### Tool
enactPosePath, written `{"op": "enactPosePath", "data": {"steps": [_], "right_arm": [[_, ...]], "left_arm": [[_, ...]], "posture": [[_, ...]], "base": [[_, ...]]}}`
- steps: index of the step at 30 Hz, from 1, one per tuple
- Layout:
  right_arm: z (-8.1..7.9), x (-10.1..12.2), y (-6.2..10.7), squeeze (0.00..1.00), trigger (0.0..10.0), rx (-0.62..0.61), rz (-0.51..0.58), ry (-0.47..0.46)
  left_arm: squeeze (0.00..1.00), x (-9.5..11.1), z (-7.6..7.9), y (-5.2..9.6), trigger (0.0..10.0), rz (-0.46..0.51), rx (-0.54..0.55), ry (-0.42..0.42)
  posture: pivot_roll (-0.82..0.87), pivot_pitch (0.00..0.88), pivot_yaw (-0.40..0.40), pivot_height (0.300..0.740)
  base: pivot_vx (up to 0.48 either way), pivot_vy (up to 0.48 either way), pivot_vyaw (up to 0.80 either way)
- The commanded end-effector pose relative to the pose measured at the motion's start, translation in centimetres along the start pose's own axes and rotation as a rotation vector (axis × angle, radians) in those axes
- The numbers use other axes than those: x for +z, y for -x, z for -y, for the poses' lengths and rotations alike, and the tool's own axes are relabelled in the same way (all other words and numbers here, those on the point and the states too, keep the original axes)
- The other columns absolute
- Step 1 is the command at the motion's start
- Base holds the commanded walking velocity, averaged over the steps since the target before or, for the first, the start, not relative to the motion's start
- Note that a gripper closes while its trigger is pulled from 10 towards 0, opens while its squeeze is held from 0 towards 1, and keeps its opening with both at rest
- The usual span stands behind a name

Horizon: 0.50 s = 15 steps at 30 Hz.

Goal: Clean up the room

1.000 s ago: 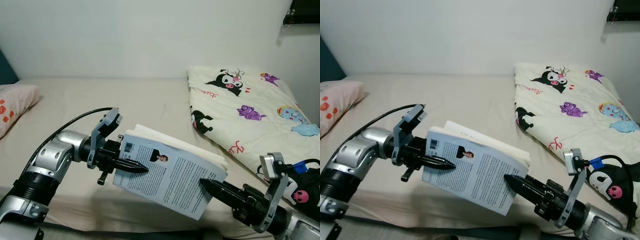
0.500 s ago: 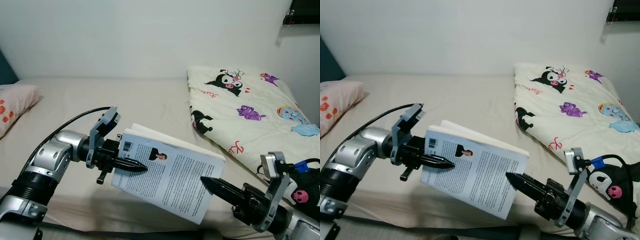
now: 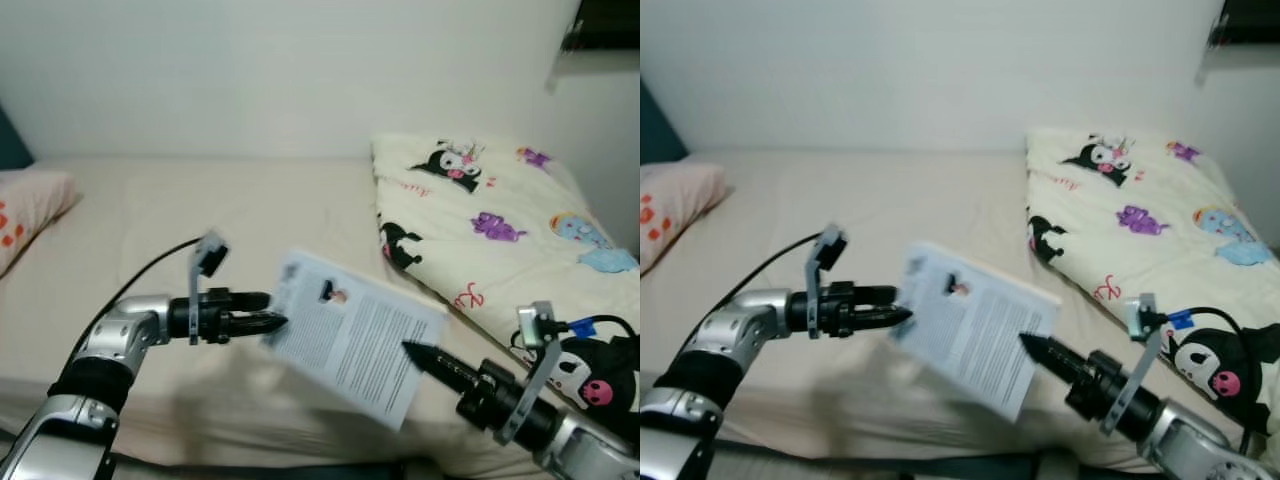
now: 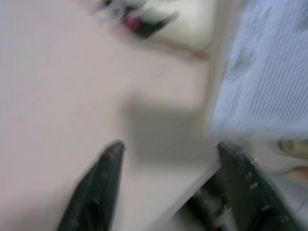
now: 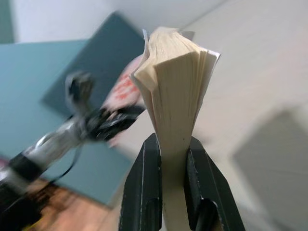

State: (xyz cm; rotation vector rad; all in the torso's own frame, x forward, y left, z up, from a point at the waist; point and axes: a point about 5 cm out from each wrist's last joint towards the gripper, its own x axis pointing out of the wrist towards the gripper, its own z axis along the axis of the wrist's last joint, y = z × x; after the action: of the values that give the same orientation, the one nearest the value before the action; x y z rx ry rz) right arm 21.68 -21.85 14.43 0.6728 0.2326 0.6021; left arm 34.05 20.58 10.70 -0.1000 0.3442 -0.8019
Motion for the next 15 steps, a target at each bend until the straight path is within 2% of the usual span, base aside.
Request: {"op": "enactPosePath", "data": {"steps": [1, 2, 3, 4, 5, 6, 7, 8, 10, 15], "right_arm": [[0.3, 0.2, -0.3, 0.0, 0.0, -0.023, 0.036, 0.016], [0.9, -0.1, -0.3, 0.0, 0.0, -0.056, 0.039, 0.029], [0.9, -0.1, -0.3, 0.0, 0.0, -0.056, 0.039, 0.029], [1.3, -0.5, -0.5, 0.0, 0.0, -0.076, 0.037, 0.03], [1.3, -0.5, -0.5, 0.0, 0.0, -0.076, 0.037, 0.03], [1.6, -0.8, -0.6, 0.0, 0.0, -0.088, 0.035, 0.029], [1.7, -1.0, -0.8, 0.0, 0.0, -0.091, 0.039, 0.023], [1.7, -1.0, -0.8, 0.0, 0.0, -0.091, 0.039, 0.023], [1.7, -1.4, -1.1, 0.0, 0.0, -0.099, 0.042, 0.02], [1.7, -1.7, -1.5, 0.0, 0.0, -0.103, 0.043, 0.024]], "left_arm": [[1.0, -0.9, -1.7, 1.2, 10.0, -0.026, 0.21, 0.023], [1.0, -2.6, -3.5, 3.1, 10.0, -0.026, 0.477, 0.122], [1.0, -2.6, -3.5, 3.1, 10.0, -0.026, 0.477, 0.122], [1.0, -4.7, -4.6, 5.1, 10.0, -0.024, 0.695, 0.24], [1.0, -4.7, -4.6, 5.1, 10.0, -0.024, 0.695, 0.24], [0.0, -6.8, -4.8, 6.5, 10.0, -0.042, 0.831, 0.322], [0.0, -8.7, -4.5, 7.3, 10.0, -0.081, 0.893, 0.372], [0.0, -8.7, -4.5, 7.3, 10.0, -0.081, 0.893, 0.372], [0.0, -11.4, -3.5, 7.7, 10.0, -0.131, 0.929, 0.427], [0.0, -13.2, -2.6, 7.8, 10.0, -0.147, 0.964, 0.461]], "posture": [[-0.07, 0.0, 0.062, 0.591], [-0.07, 0.0, 0.064, 0.591], [-0.07, 0.0, 0.064, 0.591], [-0.06, 0.0, 0.068, 0.596], [-0.06, 0.0, 0.068, 0.596], [-0.06, 0.0, 0.068, 0.601], [-0.06, 0.0, 0.069, 0.606], [-0.06, 0.0, 0.069, 0.606], [-0.06, 0.0, 0.071, 0.616], [-0.06, 0.0, 0.07, 0.631]], "base": [[0.0, 0.0, 0.0], [0.0, 0.0, 0.0], [0.0, 0.0, 0.0], [0.0, 0.0, 0.0], [0.0, 0.0, 0.0], [0.0, 0.0, 0.0], [-0.289, 0.0, 0.0], [-0.289, 0.0, 0.0], [-0.48, 0.0, 0.0], [-0.387, 0.0, 0.0]]}}
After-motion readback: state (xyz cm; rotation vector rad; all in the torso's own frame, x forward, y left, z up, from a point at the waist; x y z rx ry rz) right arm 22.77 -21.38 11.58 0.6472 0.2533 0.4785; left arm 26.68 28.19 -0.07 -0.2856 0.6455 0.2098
